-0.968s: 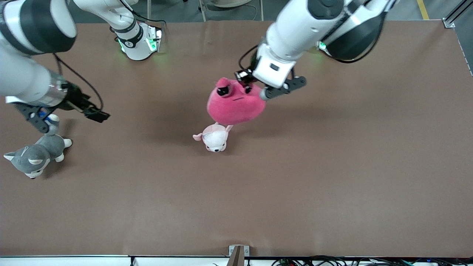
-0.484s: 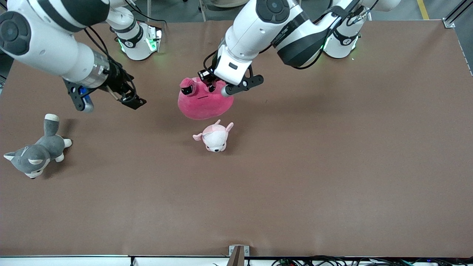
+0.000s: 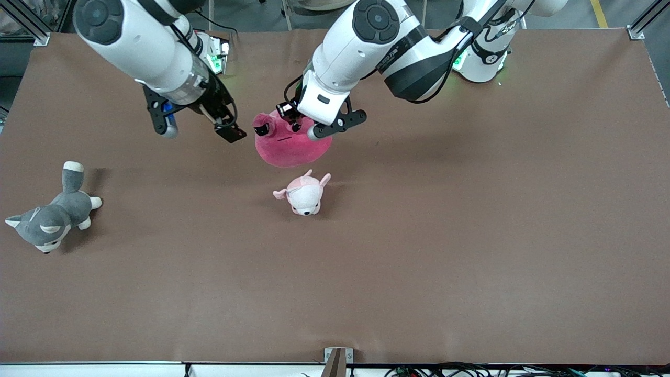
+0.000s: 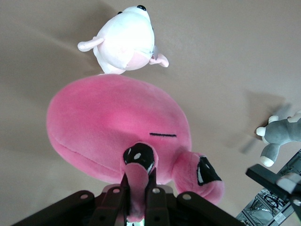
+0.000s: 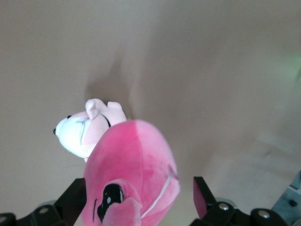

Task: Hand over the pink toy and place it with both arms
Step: 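Grasp the pink plush with the right gripper beside the left gripper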

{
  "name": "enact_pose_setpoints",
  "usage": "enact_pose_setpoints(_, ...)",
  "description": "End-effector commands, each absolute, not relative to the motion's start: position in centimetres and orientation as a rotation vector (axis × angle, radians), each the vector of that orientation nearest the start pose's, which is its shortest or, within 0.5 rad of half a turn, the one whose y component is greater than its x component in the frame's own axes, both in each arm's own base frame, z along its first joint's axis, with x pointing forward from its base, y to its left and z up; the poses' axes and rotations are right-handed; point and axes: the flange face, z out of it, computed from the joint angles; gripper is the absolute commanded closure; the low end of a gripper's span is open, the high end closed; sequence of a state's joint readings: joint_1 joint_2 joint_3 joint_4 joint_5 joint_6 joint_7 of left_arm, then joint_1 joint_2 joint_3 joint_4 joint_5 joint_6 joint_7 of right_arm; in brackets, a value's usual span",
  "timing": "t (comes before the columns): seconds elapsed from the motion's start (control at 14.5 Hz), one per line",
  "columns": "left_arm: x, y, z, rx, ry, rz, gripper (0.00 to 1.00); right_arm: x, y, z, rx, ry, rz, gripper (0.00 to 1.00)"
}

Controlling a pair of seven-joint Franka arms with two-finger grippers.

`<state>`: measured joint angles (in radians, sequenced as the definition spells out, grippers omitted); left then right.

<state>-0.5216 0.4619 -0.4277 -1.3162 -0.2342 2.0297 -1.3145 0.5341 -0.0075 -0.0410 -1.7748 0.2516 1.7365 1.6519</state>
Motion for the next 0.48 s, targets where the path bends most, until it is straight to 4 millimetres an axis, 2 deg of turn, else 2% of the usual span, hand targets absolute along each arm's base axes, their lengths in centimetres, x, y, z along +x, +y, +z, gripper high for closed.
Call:
enact_pose_setpoints(0.0,45.9,-55.2,53.1,-3.441,-0.919,0.435,0.86,47.6,29.0,54.7,-2.451,1.733,0.350,0.01)
enact_pose_setpoints(0.21,45.9,-55.2,53.2,-3.444,-0.917,0.433,0.86,47.3,30.7,54.3,-2.428,1.748,0.334,0.03)
enact_pose_setpoints(0.41,45.9,-55.2,53.2,-3.444,-0.917,0.433,0.86,46.9,32.3,53.5,-2.444,1.720,0.331,0.10)
